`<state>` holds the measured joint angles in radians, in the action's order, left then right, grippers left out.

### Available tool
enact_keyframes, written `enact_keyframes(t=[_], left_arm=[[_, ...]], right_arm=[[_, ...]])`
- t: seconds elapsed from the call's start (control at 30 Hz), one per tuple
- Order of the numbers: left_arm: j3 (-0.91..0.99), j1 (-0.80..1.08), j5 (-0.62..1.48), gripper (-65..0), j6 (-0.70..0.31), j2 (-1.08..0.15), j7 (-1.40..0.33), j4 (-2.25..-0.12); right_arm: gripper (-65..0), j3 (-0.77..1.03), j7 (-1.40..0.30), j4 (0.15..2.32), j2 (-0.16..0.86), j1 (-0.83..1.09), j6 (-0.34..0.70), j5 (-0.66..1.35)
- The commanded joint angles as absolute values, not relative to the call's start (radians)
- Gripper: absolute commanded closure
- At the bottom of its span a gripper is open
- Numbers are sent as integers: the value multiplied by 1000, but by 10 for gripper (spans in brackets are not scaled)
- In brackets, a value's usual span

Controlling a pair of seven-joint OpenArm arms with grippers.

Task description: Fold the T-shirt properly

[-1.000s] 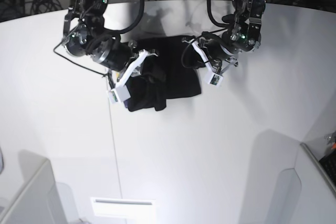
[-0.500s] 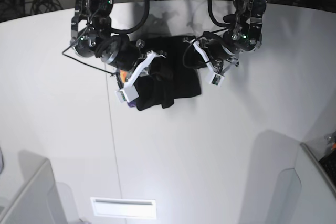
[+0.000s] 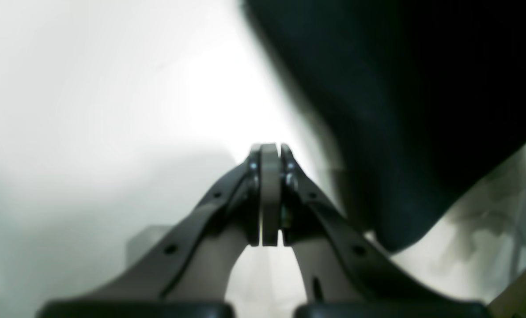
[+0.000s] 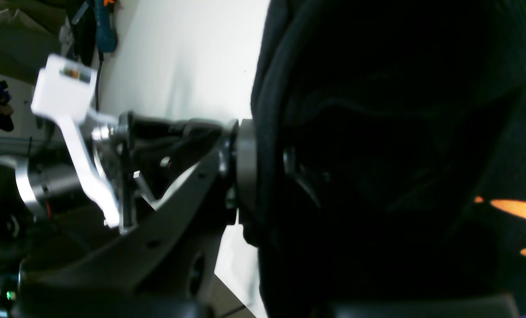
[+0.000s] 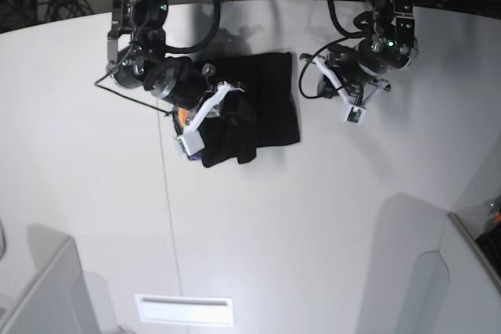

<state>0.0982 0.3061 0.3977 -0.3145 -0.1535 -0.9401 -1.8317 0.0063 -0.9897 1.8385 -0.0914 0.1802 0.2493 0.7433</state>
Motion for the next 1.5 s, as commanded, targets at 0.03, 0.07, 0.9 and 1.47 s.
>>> enact_keyframes(t=[0.03,0.07,0.9,1.47], left_arm=[[130,331,406,0,-320,-182,-937,-1859],[142,348,406,0,-320,-186,-937,-1859],[335,423,406,0,-461,-189,-935,-1853],[343,421,404,0,-461,-193,-935,-1851]], right_arm=[[0,4,-970,1851,-97,168,254,766],[0,4,-970,1844,-97,168,254,766],[0,4,-969,1744,-120,133,254,773],[-212,2,-977,1692,-119,120,254,769]])
